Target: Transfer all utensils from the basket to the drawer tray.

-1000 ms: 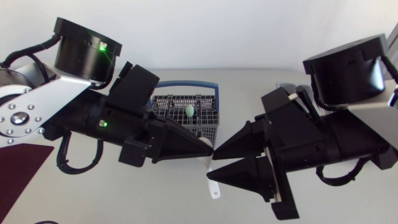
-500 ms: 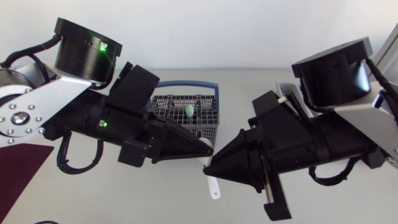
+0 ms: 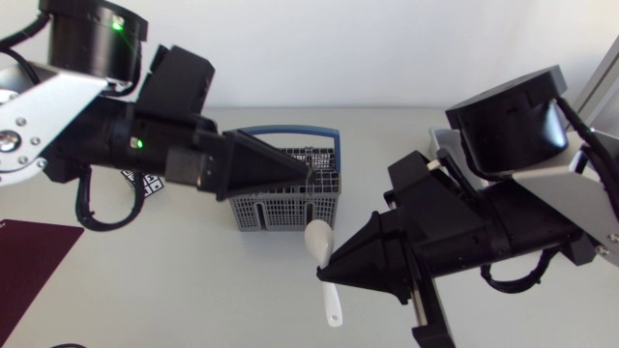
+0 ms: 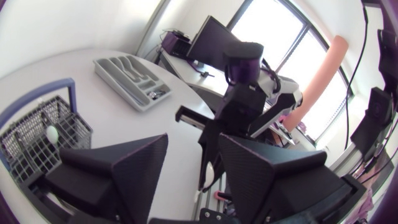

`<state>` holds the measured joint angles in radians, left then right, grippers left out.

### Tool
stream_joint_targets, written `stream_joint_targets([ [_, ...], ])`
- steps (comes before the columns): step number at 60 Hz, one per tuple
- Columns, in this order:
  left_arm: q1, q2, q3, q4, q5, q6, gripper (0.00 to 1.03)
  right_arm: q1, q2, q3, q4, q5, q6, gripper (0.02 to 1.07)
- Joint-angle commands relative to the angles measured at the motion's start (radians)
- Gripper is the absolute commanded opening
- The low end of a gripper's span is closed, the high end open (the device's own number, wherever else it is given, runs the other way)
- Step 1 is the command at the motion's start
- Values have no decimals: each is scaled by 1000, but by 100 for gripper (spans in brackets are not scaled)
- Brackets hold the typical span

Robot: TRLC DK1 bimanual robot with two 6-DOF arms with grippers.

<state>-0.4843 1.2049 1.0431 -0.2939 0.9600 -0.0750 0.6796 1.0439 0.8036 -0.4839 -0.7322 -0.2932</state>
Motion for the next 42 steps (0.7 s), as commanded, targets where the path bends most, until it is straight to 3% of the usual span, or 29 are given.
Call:
stream_joint_targets([
  [1, 58, -11, 77, 27, -9, -34, 78, -22, 8, -27, -24, 4, -23, 10],
  [7, 116, 8, 124, 22, -44, -37, 80, -78, -10, -32, -51, 22, -47, 10],
  [15, 130, 39, 132, -25, -179, 41, 80, -261, -39, -27, -114, 70, -142, 11],
  [19, 112, 61, 117, -51, -239, 89, 80, -351, -50, -34, -142, 117, -218, 11],
  [25, 52, 97, 84, -51, -397, 155, 80, -497, -71, -35, -179, 140, -328, 11],
  [35, 4, 139, 58, -44, -501, 213, 80, -744, -84, -40, -211, 159, -526, 12],
  [42, -10, 168, 57, -40, -524, 231, 80, -908, -62, -58, -196, 160, -663, 12],
])
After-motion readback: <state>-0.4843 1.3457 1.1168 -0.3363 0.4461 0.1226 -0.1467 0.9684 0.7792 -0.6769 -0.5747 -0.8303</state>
